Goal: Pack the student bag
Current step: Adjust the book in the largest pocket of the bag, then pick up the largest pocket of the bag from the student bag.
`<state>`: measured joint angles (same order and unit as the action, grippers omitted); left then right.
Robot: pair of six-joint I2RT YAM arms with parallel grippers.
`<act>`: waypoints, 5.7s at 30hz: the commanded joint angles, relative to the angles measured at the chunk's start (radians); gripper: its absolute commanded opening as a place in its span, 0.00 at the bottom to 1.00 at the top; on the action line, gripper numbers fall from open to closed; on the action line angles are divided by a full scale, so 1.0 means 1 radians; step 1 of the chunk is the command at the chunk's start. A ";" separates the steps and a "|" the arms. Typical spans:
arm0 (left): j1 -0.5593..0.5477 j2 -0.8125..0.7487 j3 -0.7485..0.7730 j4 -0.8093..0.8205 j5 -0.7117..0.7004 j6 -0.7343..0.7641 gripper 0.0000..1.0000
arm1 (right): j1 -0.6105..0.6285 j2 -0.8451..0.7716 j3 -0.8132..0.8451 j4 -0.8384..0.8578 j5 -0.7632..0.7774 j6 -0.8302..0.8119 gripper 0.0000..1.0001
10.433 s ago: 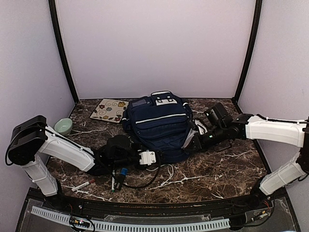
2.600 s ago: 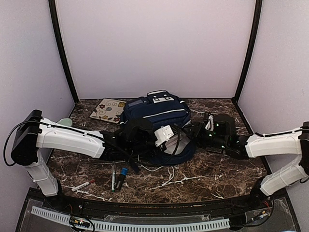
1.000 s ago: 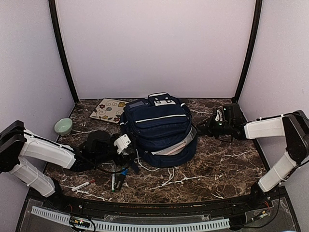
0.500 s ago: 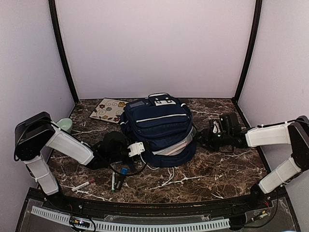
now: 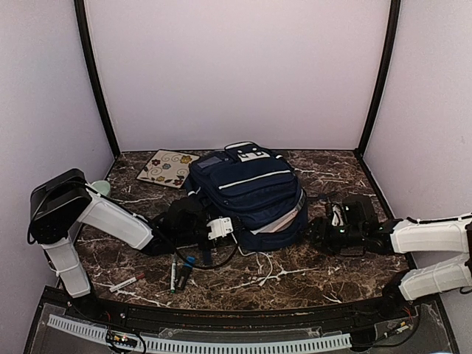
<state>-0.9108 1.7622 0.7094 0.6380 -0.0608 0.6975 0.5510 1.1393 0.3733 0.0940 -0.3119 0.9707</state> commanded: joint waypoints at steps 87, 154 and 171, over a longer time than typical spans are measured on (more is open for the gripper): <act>-0.315 0.230 0.833 -0.415 -0.319 -0.172 0.00 | 0.031 0.275 0.036 0.511 0.028 0.217 0.21; -0.085 -0.374 0.110 -0.553 -0.181 -0.567 0.77 | 0.549 0.215 0.405 -0.213 0.623 0.103 0.36; -0.065 -0.259 -0.047 -0.275 -0.277 -0.589 0.78 | 0.678 0.556 0.645 -0.266 0.698 0.207 0.43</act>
<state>-0.9886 1.4899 0.6670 0.3008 -0.3252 0.1184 1.2003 1.6939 0.9897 -0.1490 0.3321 1.1202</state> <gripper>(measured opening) 0.778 0.435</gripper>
